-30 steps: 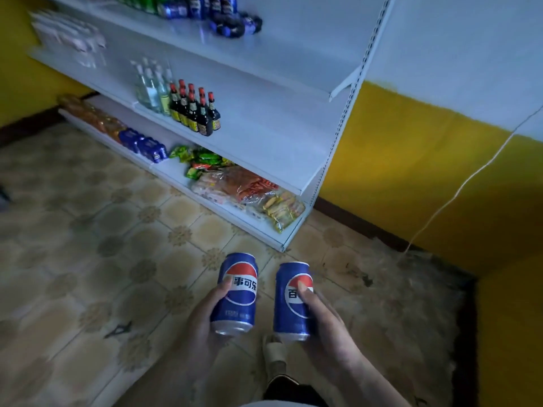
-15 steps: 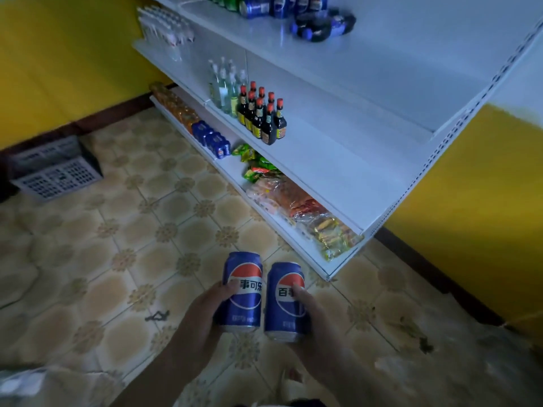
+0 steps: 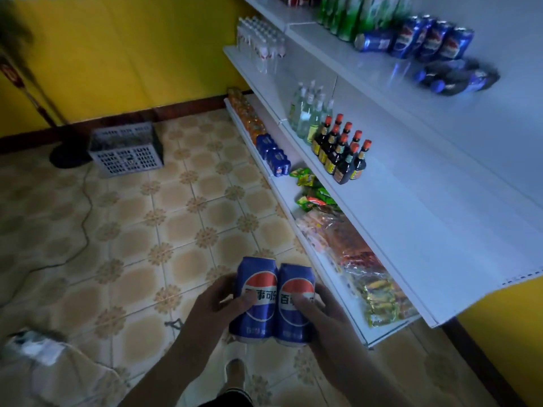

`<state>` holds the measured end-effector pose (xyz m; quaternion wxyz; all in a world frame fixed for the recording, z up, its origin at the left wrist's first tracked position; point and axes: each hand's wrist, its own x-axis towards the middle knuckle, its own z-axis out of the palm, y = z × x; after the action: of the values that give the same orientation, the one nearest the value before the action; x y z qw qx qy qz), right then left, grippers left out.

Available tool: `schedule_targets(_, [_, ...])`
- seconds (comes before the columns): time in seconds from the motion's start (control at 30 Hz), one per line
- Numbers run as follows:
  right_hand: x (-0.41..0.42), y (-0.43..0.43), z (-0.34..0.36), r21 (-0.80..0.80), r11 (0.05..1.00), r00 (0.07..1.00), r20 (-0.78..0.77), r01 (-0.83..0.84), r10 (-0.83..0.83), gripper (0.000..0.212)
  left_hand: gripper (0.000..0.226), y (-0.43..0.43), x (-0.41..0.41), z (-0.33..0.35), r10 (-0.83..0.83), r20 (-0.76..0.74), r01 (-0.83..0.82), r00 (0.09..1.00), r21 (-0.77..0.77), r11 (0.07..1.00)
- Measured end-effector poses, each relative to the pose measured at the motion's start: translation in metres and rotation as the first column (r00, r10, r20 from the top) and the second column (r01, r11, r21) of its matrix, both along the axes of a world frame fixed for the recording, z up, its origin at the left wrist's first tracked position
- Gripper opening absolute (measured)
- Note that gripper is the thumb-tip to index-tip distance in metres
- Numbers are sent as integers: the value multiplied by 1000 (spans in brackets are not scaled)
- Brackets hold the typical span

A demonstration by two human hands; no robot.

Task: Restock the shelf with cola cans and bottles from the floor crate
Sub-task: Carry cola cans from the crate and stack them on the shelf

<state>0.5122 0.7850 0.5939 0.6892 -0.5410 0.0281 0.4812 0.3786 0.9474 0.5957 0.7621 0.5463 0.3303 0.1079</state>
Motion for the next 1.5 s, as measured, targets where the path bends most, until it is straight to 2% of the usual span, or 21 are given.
schedule_targets(0.1, [15, 49, -4, -1, 1000, 999, 25, 30, -30, 55, 57, 55, 16, 9, -96, -11, 96, 995, 28, 995])
schedule_targets(0.17, [24, 81, 0, 5, 998, 997, 57, 57, -57, 75, 48, 89, 31, 16, -137, -10, 137, 991, 22, 990])
schedule_targets(0.3, [46, 132, 2, 13, 998, 993, 98, 64, -65, 95, 63, 143, 64, 23, -169, -14, 169, 986, 25, 985])
schedule_targets(0.4, [64, 157, 9, 31, 997, 993, 94, 67, -70, 102, 55, 171, 86, 26, -165, -20, 166, 986, 9, 986])
schedule_targets(0.5, [85, 177, 9, 27, 998, 994, 97, 49, -52, 96, 45, 194, 106, 25, -174, -41, 174, 984, -17, 985])
schedule_targets(0.6, [111, 196, -1, 4, 1000, 992, 125, 30, -30, 87, 60, 213, 132, 18, -187, -57, 183, 981, -67, 981])
schedule_targets(0.7, [141, 218, -8, -1, 1000, 990, 141, 30, -29, 89, 54, 230, 166, 14, -177, -74, 169, 981, -96, 981])
schedule_targets(0.9, [226, 274, -14, 19, 1000, 994, 109, 4, -6, 94, 63, 283, 251, 24, -146, -123, 140, 982, -56, 989])
schedule_targets(0.97, [259, 292, -9, 25, 1000, 993, 114, -2, -1, 85, 58, 301, 284, 30, -149, -127, 143, 981, -55, 988])
schedule_targets(1.03, [294, 305, -2, 32, 999, 991, 137, -1, -3, 66, 48, 318, 318, 37, -143, -125, 138, 982, -50, 989])
schedule_targets(1.13, [344, 321, 12, 12, 1000, 985, 172, 4, -6, 53, 54, 336, 367, 45, -145, -96, 142, 985, -43, 989])
schedule_targets(1.27, [394, 334, 22, -17, 999, 970, 242, 39, -34, 52, 46, 354, 425, 47, -192, -73, 188, 979, -60, 980])
schedule_targets(1.33, [412, 335, 25, -22, 995, 965, 246, 101, -93, 54, 49, 363, 452, 45, -248, -55, 244, 967, -66, 968])
schedule_targets(1.43, [437, 334, 22, -79, 978, 947, 276, 194, -165, 72, 57, 375, 498, 42, -383, -24, 382, 923, -45, 923])
schedule_targets(1.5, [452, 335, 26, -121, 957, 914, 349, 264, -207, 78, 59, 382, 531, 41, -484, -5, 483, 875, -35, 875])
